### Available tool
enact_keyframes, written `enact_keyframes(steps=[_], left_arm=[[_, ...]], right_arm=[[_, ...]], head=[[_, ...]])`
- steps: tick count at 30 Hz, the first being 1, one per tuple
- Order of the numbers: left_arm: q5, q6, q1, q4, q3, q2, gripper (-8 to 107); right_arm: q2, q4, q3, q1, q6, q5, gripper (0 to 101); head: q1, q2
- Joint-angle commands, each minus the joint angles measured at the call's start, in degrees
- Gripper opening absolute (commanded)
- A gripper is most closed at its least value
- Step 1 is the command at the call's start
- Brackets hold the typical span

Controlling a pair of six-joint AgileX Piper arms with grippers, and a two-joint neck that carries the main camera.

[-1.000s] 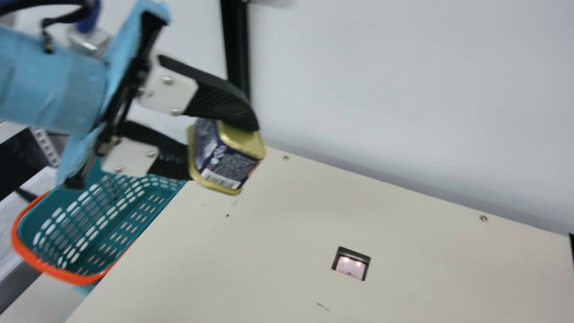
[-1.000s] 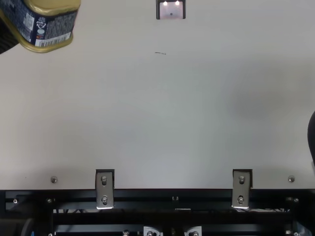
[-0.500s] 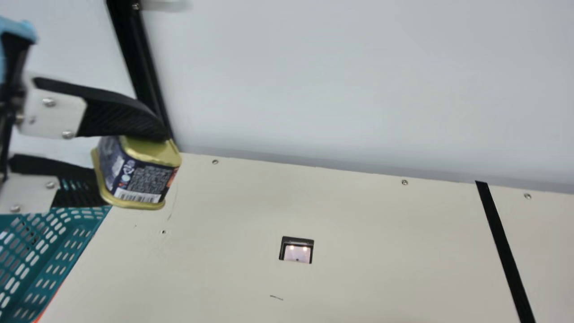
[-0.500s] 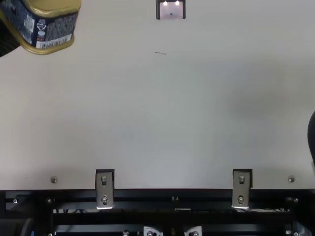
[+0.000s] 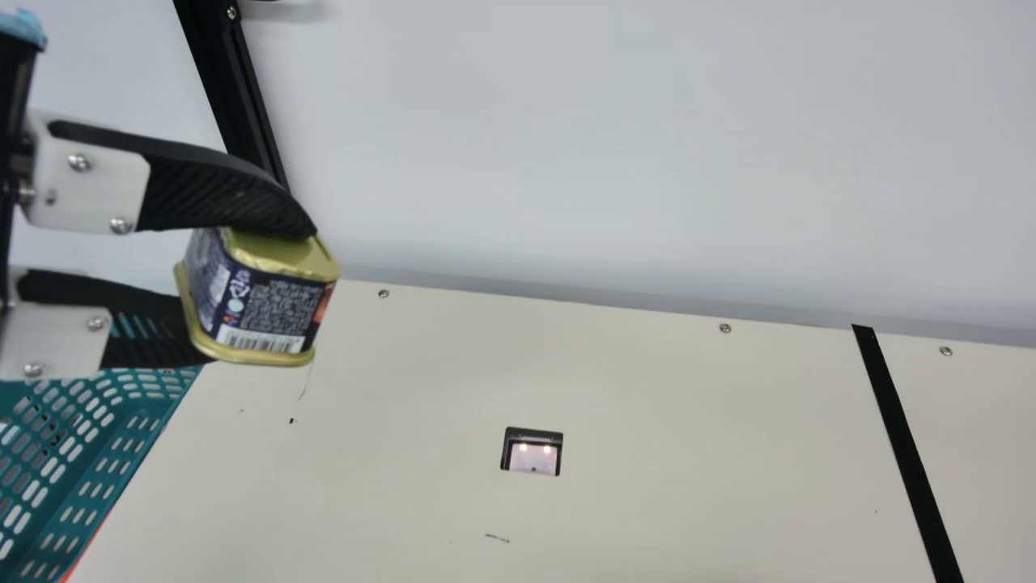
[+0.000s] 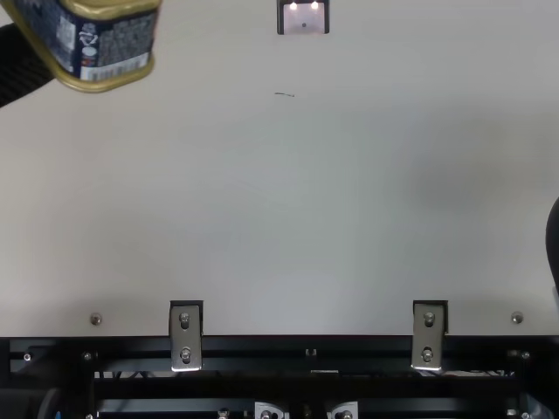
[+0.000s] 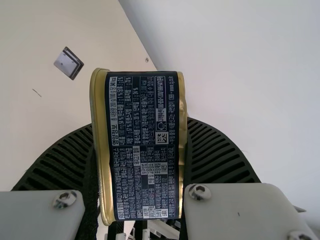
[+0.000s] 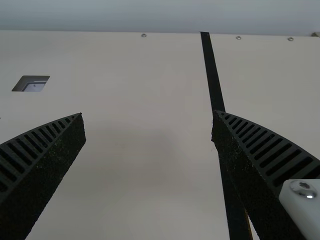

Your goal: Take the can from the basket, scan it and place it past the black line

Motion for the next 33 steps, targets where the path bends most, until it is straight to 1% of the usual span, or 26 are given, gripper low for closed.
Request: enact_keyframes(steps=[1,22,33], left_arm=[[0.0,-0.9,-0.5,-0.3,-0.4,0.1,10],[0.0,-7.8,-6.0,0.6,-4.2,1.3,10],[0.0,-10.2,-8.0,-0.5,-5.9,1.8,10]], right_arm=[[0.0,0.0,0.0,0.0,0.0,0.0,101],[0.0,0.0,0.0,0.0,0.0,0.0,101],[0.0,0.0,0.0,0.0,0.0,0.0,101]], head=[[-1.8,-0.9],[-1.8,-0.9],[-1.8,-0.9]])
